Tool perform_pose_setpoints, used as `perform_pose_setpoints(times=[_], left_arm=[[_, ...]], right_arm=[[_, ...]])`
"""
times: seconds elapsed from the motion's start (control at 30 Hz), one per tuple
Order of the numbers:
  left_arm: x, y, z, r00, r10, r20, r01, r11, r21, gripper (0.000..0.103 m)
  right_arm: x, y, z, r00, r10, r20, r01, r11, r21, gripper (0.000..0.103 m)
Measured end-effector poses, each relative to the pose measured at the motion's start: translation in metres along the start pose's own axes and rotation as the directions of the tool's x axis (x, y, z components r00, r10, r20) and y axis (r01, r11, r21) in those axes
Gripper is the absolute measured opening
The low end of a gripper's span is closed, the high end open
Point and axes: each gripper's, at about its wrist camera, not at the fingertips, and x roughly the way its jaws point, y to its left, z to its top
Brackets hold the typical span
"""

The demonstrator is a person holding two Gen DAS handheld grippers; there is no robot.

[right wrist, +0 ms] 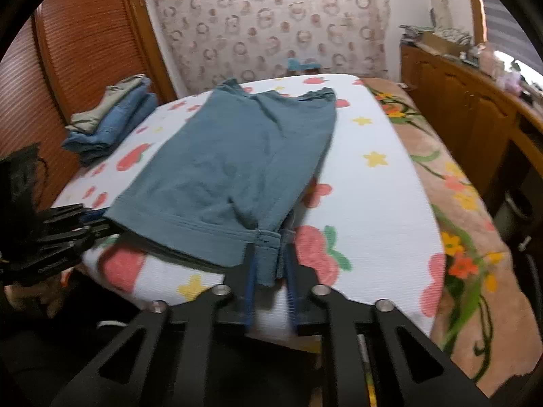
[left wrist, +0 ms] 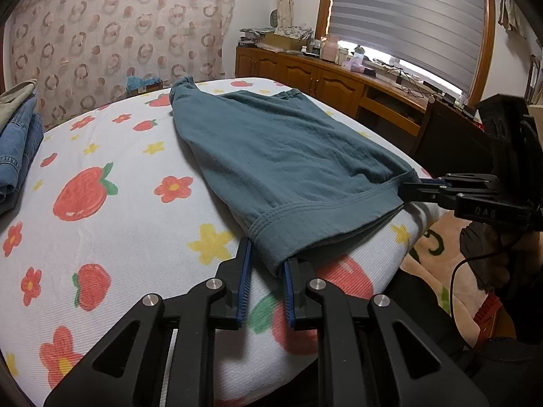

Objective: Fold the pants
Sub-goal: 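Lift the leg hems with both grippers, raising the shorts off the sheet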

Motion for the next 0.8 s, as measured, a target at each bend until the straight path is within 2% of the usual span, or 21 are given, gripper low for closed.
perform_pose_setpoints(times=[0.17,0.37,0.53,0.8], left_arm=[[-0.014,-0.004,0.009,0.999,0.002,0.039,-0.003,1.000,0.014,0.011],[-0.051,-0.003,0.041,0.993,-0.024,0.119,0.025,1.000,-0.002,0.008],[-0.087,-0.001,0.074,0.979,0.001,0.204,-0.007,1.000,0.027,0.007],[-0.151,0.000,0.116,0.945,0.029,0.325,-0.050,0.997,0.055,0.007]], right_arm=[[-0.005,-0.008,0.003,0.998,0.053,0.024,-0.054,0.998,0.039,0.010],[-0.031,0.001,0.026,0.991,0.070,0.114,-0.070,0.998,-0.003,0.010],[-0.063,0.018,0.057,0.976,0.074,0.206,-0.059,0.995,-0.075,0.010],[-0.118,0.049,0.102,0.935,0.110,0.336,-0.048,0.981,-0.186,0.009]])
